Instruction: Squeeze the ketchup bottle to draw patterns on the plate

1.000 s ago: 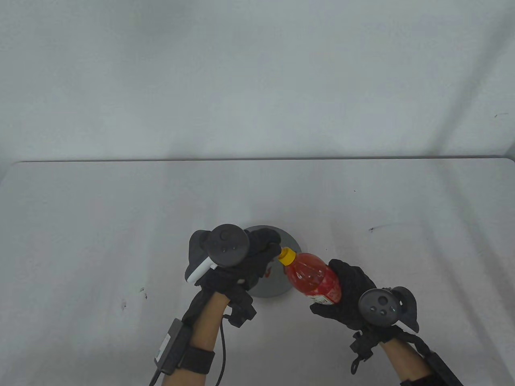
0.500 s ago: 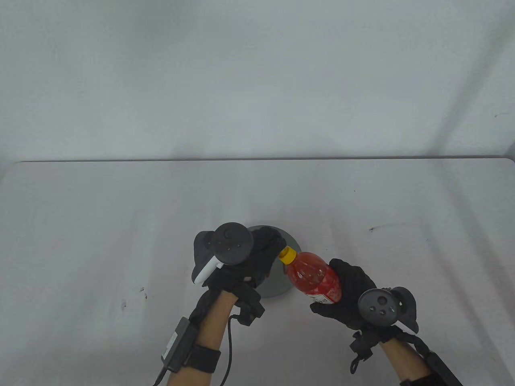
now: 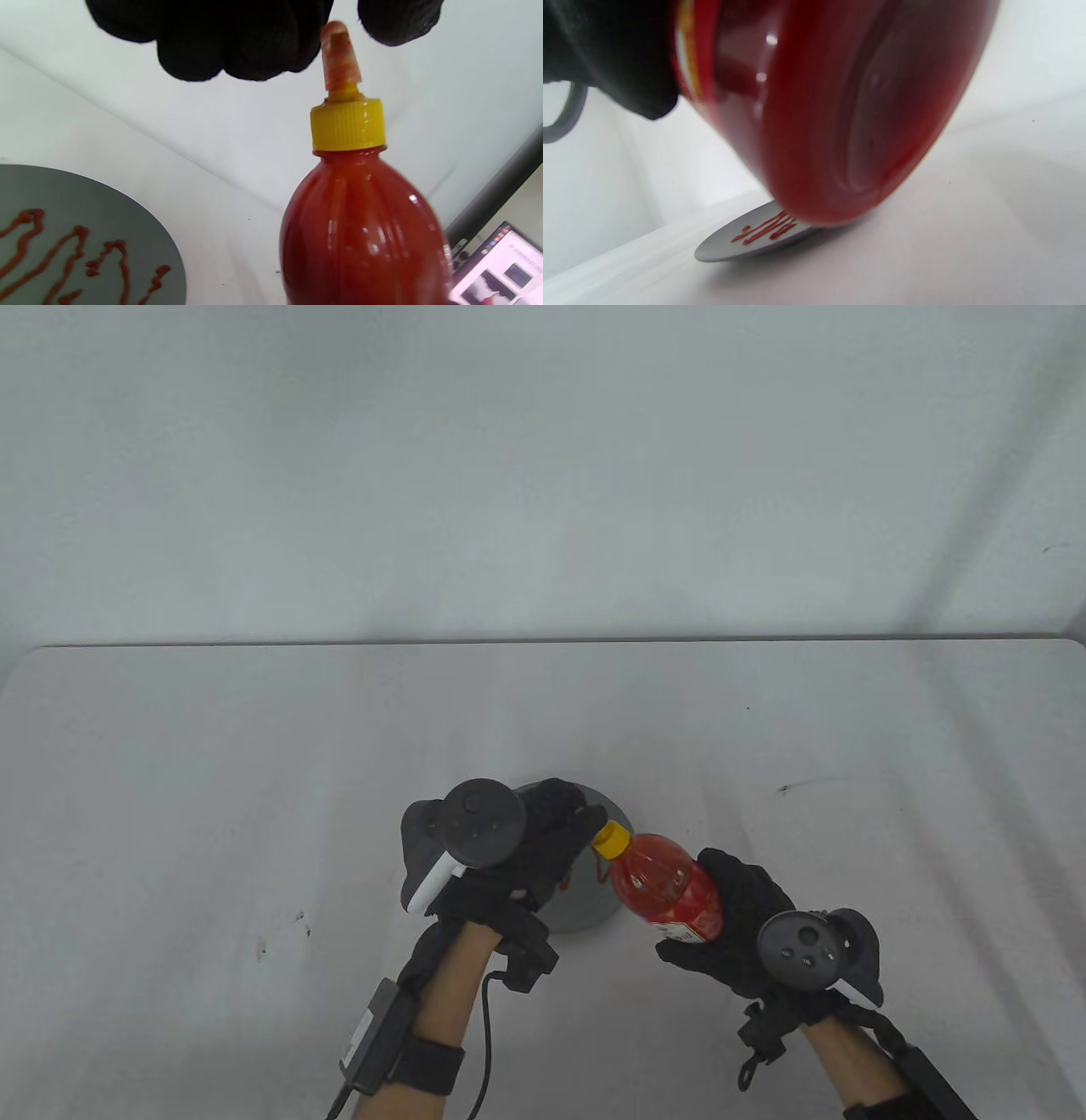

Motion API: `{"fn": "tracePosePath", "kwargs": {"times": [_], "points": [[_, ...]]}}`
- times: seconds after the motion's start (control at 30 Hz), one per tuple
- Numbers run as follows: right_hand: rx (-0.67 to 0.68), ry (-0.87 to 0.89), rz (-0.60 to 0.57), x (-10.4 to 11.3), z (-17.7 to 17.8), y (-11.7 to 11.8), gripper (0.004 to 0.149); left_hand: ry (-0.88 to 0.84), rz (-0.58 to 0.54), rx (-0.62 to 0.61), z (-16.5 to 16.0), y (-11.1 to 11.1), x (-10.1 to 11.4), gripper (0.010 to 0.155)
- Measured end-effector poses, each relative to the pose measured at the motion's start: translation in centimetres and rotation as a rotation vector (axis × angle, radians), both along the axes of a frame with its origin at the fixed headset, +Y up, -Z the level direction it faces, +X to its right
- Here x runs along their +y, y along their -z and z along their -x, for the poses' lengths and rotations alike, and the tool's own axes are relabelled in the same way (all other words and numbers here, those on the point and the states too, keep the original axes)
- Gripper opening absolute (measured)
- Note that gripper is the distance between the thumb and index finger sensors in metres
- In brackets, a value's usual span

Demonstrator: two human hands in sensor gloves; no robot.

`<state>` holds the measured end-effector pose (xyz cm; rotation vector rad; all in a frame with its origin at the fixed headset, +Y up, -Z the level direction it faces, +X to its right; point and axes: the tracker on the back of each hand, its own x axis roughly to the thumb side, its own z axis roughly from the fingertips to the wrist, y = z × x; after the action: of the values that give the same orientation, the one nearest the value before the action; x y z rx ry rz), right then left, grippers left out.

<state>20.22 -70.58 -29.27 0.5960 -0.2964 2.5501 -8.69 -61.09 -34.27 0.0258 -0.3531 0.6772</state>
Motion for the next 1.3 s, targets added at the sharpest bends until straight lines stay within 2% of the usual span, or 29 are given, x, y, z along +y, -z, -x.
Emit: {"fn": "tracePosePath", "kwargs": {"times": [0.07, 0.23, 0.33, 0.57, 0.67, 0.8, 0.9, 1.03, 1.1, 1.2, 1.3], "points": [[0.001, -0.005, -0.001, 0.0, 0.1, 0.0, 0.099, 0.001, 0.003, -0.017, -0.3, 0.1, 0.0, 0.051], [-0.003, -0.005, 0.001, 0.0, -0.1, 0.0, 0.099, -0.072, 0.039, -0.153, -0.2, 0.4, -0.3, 0.048], [-0.005, -0.002, 0.006, 0.0, -0.2, 0.1, 0.099, -0.055, 0.058, -0.177, 0.2, 0.5, -0.5, 0.065], [-0.006, -0.015, 0.006, -0.1, 0.0, 0.1, 0.099, -0.009, 0.037, -0.005, 0.0, 0.4, -0.5, 0.065], [-0.004, -0.019, 0.008, -0.1, 0.1, 0.1, 0.099, 0.05, 0.035, 0.049, -0.4, 0.6, -0.5, 0.058], [-0.007, -0.026, 0.013, -0.2, 0.1, 0.1, 0.099, 0.04, 0.055, -0.013, -0.7, 0.8, -0.5, 0.05], [-0.007, -0.025, 0.012, -0.2, 0.1, 0.1, 0.099, 0.032, 0.046, -0.084, -0.8, 0.8, -0.4, 0.05], [-0.009, -0.014, 0.016, -0.2, 0.1, 0.3, 0.099, -0.076, 0.058, -0.14, -0.5, 0.7, -0.4, 0.052], [-0.011, -0.007, 0.018, -0.2, 0.0, 0.3, 0.099, -0.068, 0.059, -0.121, -0.3, 0.8, -0.6, 0.06], [-0.012, -0.016, 0.015, -0.3, 0.0, 0.3, 0.099, 0.002, 0.032, -0.036, -0.3, 0.8, -0.6, 0.062], [-0.012, -0.022, 0.014, -0.3, 0.1, 0.3, 0.099, 0.049, 0.049, 0.037, -0.5, 0.8, -0.6, 0.063]]}}
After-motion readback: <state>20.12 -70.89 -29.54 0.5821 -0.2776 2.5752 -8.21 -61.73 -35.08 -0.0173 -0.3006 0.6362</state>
